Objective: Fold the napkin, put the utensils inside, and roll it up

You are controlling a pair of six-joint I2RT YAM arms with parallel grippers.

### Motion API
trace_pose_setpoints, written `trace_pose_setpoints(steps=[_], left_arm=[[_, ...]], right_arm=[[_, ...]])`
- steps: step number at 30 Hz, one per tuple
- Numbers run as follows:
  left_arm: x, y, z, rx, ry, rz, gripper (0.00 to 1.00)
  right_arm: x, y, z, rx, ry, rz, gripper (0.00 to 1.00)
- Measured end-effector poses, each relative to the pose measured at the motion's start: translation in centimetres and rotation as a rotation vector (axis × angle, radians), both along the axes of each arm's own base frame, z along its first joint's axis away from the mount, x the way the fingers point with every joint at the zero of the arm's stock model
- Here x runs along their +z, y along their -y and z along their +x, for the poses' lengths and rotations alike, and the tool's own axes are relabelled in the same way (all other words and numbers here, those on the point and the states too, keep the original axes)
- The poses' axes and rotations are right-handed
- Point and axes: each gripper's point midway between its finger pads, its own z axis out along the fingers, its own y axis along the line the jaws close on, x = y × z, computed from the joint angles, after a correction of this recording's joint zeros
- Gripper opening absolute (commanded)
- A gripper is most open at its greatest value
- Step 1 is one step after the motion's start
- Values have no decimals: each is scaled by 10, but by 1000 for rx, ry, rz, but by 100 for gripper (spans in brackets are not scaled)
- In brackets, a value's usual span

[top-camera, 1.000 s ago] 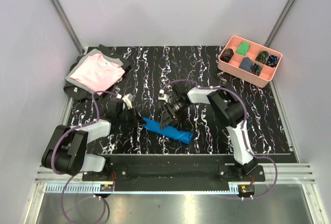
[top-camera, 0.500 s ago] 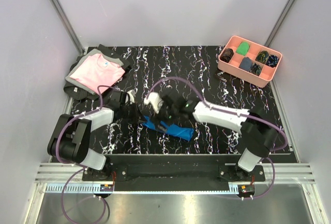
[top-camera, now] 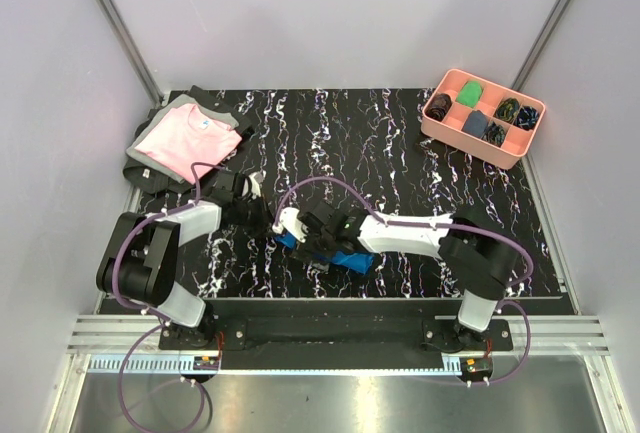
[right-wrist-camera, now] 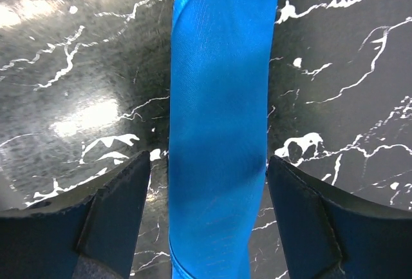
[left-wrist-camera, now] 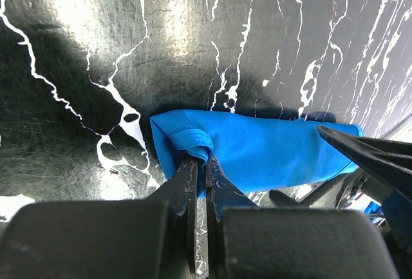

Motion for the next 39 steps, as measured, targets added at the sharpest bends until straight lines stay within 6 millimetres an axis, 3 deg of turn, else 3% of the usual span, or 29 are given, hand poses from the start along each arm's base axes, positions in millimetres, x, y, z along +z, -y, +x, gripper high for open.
trace_pose_setpoints(steps=[6, 9, 14, 17, 25, 33, 39], left_arm=[[0, 0, -1, -8, 0, 1, 0], [1, 0, 0, -12, 3, 2, 15], [1, -1, 0, -15, 9, 10, 58], [8, -3, 2, -10, 38, 15, 69], [42, -8, 13, 14, 187, 27, 74], [23, -12, -3, 18, 152, 33, 72], [18, -10, 0, 28, 156, 18, 66]], right_arm=[[-14, 0, 4, -17, -4, -30, 73], [-16, -3, 6, -29, -39, -26, 67], [-21, -4, 13, -64, -180, 25, 54], [-19, -2, 17, -80, -293, 74, 48], [-15, -8, 12, -82, -651, 239, 44], [-15, -5, -6, -87, -1006, 347, 44], [-15, -2, -14, -100, -1155, 377, 43]])
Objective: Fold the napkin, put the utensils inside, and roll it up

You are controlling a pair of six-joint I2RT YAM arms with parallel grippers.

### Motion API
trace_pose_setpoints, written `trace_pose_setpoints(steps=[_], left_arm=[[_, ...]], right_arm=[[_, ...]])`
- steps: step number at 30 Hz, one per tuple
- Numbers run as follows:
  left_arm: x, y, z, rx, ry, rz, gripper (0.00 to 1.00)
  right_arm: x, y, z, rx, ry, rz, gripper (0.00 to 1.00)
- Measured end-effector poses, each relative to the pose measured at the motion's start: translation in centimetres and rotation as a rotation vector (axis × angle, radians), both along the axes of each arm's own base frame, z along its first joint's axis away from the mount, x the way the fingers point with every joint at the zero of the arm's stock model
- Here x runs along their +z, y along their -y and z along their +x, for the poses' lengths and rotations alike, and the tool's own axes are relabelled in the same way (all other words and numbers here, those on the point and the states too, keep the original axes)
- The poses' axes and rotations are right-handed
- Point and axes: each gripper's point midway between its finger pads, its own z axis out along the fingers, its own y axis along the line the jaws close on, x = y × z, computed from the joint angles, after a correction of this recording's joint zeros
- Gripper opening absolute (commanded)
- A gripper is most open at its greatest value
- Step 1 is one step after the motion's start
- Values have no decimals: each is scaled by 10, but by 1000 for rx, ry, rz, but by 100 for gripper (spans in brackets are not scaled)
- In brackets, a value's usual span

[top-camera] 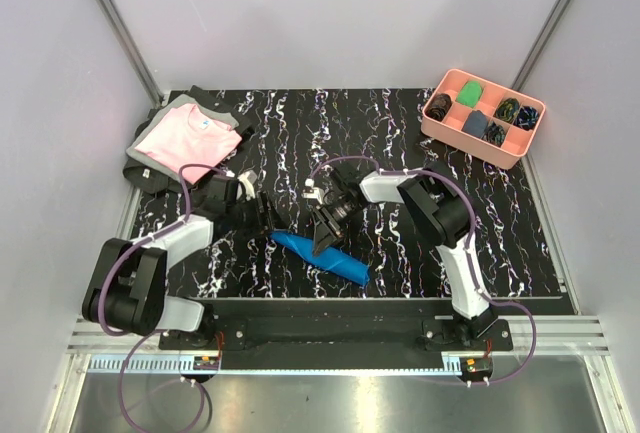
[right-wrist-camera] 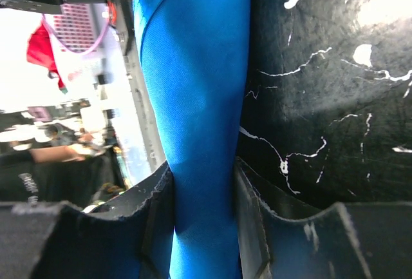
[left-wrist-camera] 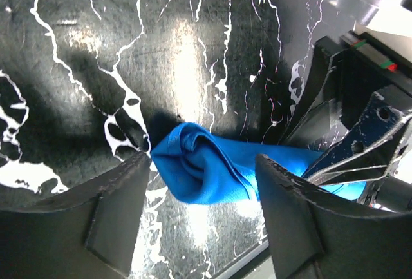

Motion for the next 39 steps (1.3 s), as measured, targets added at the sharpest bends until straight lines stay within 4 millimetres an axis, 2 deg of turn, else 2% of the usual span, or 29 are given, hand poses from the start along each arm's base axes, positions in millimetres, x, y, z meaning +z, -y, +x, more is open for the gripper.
trace_pose_setpoints(steps=[11, 13, 17, 18, 19, 22, 25, 28, 32, 36, 39], left_arm=[[-5, 8, 1, -8, 19, -49, 47], [-6, 11, 1, -15, 22, -59, 40], [-8, 16, 1, -21, 17, -84, 24], [-10, 16, 1, -21, 17, -86, 15], [-11, 17, 1, -18, 11, -89, 11], [-15, 18, 0, -18, -4, -96, 5], [-17, 19, 0, -16, -15, -101, 4], [-17, 20, 1, -17, -24, -101, 3], [-18, 22, 5, -20, -44, -97, 3], [-18, 24, 10, -27, -70, -95, 3], [-19, 27, 13, -37, -92, -100, 3]], right_arm=[[-1, 1, -1, -26, -162, 6, 45], [-1, 2, 0, -32, -180, 3, 45], [-1, 2, 1, -42, -222, -6, 57], [1, 2, 1, -43, -230, -7, 60], [1, 2, 1, -45, -236, -11, 63], [7, 1, 3, -46, -238, -12, 72], [12, 1, 5, -57, -224, -31, 81], [16, 2, 12, -82, -157, -78, 91], [21, 6, 34, -133, 37, -151, 100], [26, 15, 61, -185, 288, -207, 100], [35, 24, 72, -211, 475, -243, 100]])
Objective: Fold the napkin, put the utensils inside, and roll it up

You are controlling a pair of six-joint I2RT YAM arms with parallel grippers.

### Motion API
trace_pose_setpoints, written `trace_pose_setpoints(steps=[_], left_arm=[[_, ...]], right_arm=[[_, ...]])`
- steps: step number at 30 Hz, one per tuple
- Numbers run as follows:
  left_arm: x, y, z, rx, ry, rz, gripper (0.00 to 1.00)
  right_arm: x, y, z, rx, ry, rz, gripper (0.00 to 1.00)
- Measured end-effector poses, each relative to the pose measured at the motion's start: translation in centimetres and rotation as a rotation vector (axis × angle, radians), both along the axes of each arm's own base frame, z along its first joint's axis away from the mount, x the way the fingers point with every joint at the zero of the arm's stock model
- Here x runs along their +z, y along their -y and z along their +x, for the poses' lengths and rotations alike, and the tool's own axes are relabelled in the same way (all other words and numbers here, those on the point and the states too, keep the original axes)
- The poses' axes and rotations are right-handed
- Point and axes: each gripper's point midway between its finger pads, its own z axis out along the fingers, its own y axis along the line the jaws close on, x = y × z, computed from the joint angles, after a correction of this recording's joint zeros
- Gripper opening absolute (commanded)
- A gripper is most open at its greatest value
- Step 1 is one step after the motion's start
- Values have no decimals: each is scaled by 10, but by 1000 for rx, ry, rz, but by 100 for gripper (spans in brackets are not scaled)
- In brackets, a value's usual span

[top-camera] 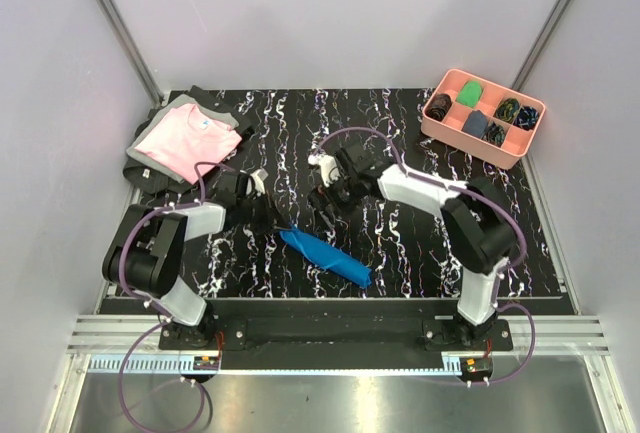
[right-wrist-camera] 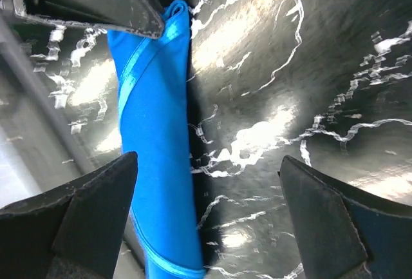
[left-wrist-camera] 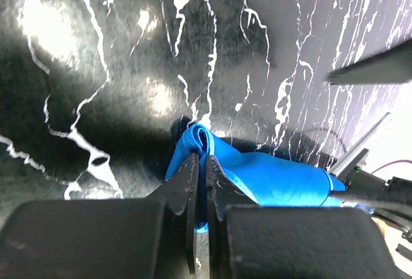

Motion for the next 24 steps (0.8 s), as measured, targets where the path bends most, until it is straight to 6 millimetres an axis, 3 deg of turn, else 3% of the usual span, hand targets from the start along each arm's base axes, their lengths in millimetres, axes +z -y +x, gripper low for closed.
trace_pose_setpoints(steps=[3, 7, 10, 17, 24], left_arm=[[0, 2, 2, -6, -14, -3, 3], [0, 3, 4, -10, -27, -3, 3], [0, 3, 5, -15, -29, 1, 3], [0, 3, 5, -22, -31, 6, 4], [1, 2, 5, -24, -34, 10, 6]], right_arm=[[10, -7, -7, 43, 181, -43, 100], [10, -30, -35, 146, 305, -63, 100], [2, -32, -45, 177, 326, -85, 100], [-3, -30, -43, 190, 358, -113, 100], [-15, -32, -59, 239, 349, -140, 100]])
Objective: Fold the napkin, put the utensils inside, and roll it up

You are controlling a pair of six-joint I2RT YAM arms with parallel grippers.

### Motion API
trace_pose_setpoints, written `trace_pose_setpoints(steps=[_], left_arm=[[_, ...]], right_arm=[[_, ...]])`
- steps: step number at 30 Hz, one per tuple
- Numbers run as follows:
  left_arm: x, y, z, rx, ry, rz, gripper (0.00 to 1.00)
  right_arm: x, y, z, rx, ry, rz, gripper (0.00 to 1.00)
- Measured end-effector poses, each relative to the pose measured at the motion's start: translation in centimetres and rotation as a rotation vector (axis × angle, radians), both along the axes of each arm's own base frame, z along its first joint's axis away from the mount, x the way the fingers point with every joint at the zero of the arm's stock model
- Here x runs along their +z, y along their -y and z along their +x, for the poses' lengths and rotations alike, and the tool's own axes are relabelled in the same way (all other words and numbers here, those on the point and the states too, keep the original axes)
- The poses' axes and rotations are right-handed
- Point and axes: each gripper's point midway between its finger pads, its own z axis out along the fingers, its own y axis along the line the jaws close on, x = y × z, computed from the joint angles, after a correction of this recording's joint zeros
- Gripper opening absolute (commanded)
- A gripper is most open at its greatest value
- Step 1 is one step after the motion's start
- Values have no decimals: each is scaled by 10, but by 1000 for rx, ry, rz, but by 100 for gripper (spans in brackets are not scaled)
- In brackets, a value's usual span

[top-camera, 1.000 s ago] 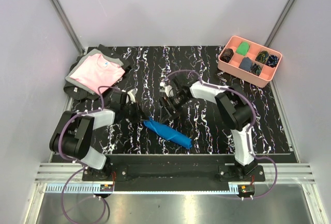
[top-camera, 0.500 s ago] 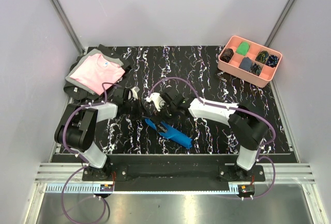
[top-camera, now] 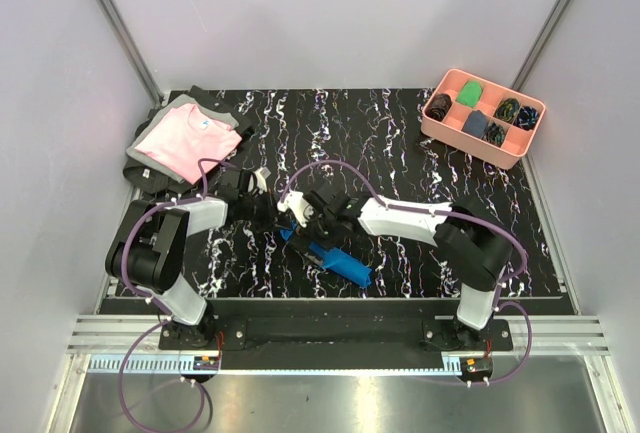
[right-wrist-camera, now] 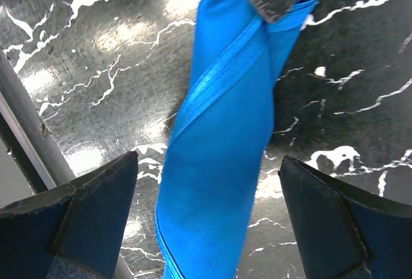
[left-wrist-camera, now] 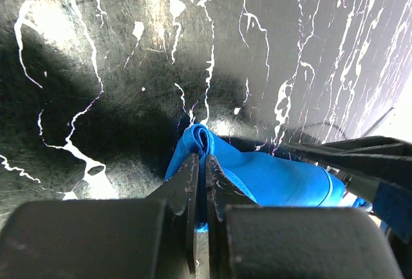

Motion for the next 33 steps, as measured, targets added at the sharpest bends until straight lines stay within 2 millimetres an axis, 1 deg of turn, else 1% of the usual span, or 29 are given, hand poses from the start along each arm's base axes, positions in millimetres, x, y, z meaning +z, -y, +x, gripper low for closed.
trace_pose_setpoints(steps=[6, 10, 13, 14, 15, 18, 19, 21, 22, 24, 25, 27, 29, 33], left_arm=[[0, 0, 0, -2, 1, 1, 8], [0, 0, 0, -3, 0, 2, 11], [0, 0, -1, -5, 1, 3, 15], [0, 0, 0, -5, 2, 4, 16], [0, 0, 0, -6, 1, 4, 24], [0, -1, 0, -8, 2, 12, 38], [0, -2, 0, -7, 1, 14, 47], [2, -1, 1, -4, 1, 13, 59], [5, -1, 4, -1, 4, 8, 67], [9, 0, 9, -1, 22, 12, 73], [13, -1, 13, 8, 24, 11, 83], [16, -7, 22, 34, 34, 25, 90], [21, -16, 32, 71, 47, 40, 94], [39, -42, 52, 163, 88, 70, 98]], right_arm=[[-13, 2, -5, 6, 24, -56, 99], [-23, 9, -4, -3, 50, -114, 95], [-25, 13, 1, -17, 85, -142, 88], [-25, 14, 3, -24, 93, -148, 82], [-26, 15, 4, -30, 100, -154, 79], [-26, 16, 4, -39, 100, -157, 71], [-26, 16, 5, -44, 101, -159, 70], [-26, 17, 6, -55, 103, -162, 63], [-26, 17, 6, -58, 103, -162, 62], [-26, 17, 6, -70, 104, -164, 61], [-26, 17, 7, -78, 106, -166, 61], [-26, 18, 10, -99, 115, -173, 61], [-26, 19, 13, -119, 121, -182, 61], [-25, 16, 25, -175, 141, -206, 61]])
